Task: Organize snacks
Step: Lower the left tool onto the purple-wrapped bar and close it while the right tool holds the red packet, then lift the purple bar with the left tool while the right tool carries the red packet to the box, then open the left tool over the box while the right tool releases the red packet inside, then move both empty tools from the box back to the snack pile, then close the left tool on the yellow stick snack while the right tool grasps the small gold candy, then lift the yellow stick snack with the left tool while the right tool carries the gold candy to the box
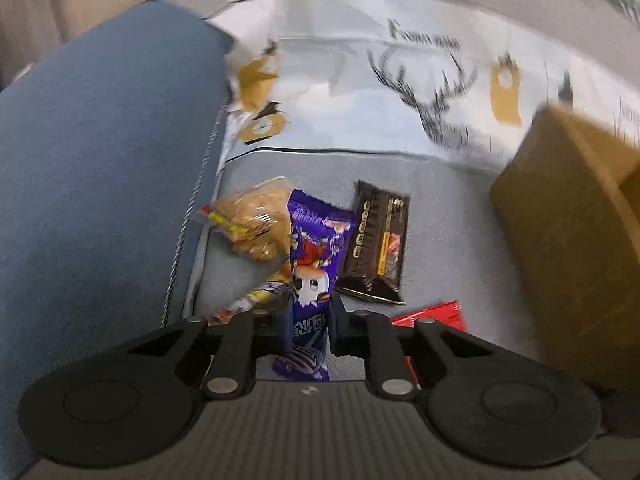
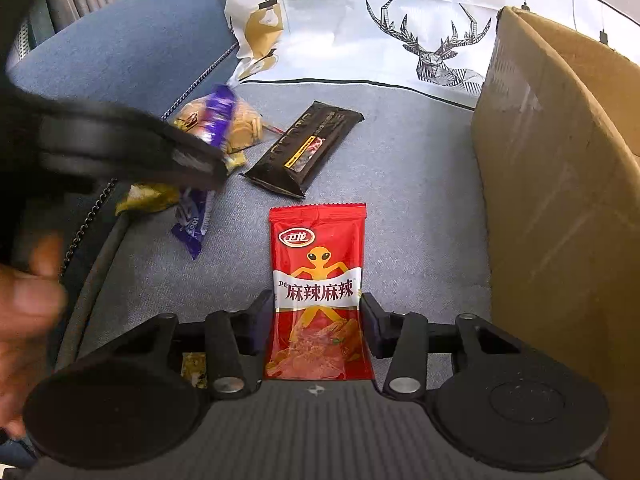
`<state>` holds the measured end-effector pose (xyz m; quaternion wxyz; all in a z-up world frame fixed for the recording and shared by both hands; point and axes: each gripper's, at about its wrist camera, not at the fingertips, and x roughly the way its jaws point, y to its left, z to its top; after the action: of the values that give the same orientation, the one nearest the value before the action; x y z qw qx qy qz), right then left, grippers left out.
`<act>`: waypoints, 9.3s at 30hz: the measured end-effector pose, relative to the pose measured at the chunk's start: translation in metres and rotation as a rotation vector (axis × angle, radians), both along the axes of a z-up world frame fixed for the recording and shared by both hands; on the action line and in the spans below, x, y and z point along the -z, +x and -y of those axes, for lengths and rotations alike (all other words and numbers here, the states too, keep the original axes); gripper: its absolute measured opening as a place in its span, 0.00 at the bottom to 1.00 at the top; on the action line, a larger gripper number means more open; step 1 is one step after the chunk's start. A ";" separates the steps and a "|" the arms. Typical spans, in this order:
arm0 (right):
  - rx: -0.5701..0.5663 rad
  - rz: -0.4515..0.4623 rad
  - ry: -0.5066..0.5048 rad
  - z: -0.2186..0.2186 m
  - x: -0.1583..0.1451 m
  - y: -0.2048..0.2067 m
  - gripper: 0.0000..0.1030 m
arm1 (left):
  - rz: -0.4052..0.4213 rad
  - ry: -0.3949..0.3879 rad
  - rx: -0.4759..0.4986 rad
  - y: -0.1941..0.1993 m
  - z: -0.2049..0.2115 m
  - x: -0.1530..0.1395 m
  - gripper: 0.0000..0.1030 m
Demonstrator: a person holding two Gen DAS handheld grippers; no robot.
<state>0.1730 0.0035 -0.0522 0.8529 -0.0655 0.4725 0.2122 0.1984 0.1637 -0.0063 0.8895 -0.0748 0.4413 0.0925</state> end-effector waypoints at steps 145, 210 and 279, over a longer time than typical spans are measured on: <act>0.246 0.487 0.042 0.270 -0.136 -0.011 0.73 | 0.422 -0.172 0.362 -0.050 0.211 -0.095 0.83; -0.358 0.143 0.108 0.002 -0.009 -0.080 0.65 | 0.051 0.181 0.107 0.000 0.002 0.019 0.68; -0.257 0.085 -0.003 0.027 0.001 -0.070 0.26 | -0.202 -0.145 0.058 -0.038 0.026 0.033 0.14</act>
<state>0.1028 -0.0238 -0.0531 0.8377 -0.1355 0.4240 0.3163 0.1607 0.1373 -0.0397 0.8349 -0.1165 0.5363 0.0418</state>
